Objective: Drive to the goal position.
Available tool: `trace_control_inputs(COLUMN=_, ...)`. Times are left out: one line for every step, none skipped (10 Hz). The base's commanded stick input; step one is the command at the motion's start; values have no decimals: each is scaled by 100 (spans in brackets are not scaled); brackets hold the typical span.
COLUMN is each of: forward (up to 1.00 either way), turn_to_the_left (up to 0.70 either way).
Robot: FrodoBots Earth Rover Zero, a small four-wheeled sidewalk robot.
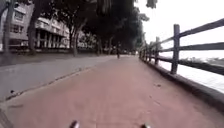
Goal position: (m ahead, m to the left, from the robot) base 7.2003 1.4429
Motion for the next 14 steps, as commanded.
trace_control_inputs(forward=70, turn_to_the_left=-35)
trace_control_inputs(forward=70, turn_to_the_left=-35)
trace_control_inputs(forward=70, turn_to_the_left=-10)
trace_control_inputs(forward=70, turn_to_the_left=0)
trace_control_inputs(forward=70, turn_to_the_left=0)
trace_control_inputs(forward=70, turn_to_the_left=0)
trace_control_inputs(forward=70, turn_to_the_left=0)
trace_control_inputs(forward=70, turn_to_the_left=0)
trace_control_inputs(forward=70, turn_to_the_left=0)
trace_control_inputs(forward=70, turn_to_the_left=0)
trace_control_inputs(forward=70, turn_to_the_left=0)
trace_control_inputs(forward=70, turn_to_the_left=0)
trace_control_inputs(forward=70, turn_to_the_left=0)
trace_control_inputs(forward=70, turn_to_the_left=0)
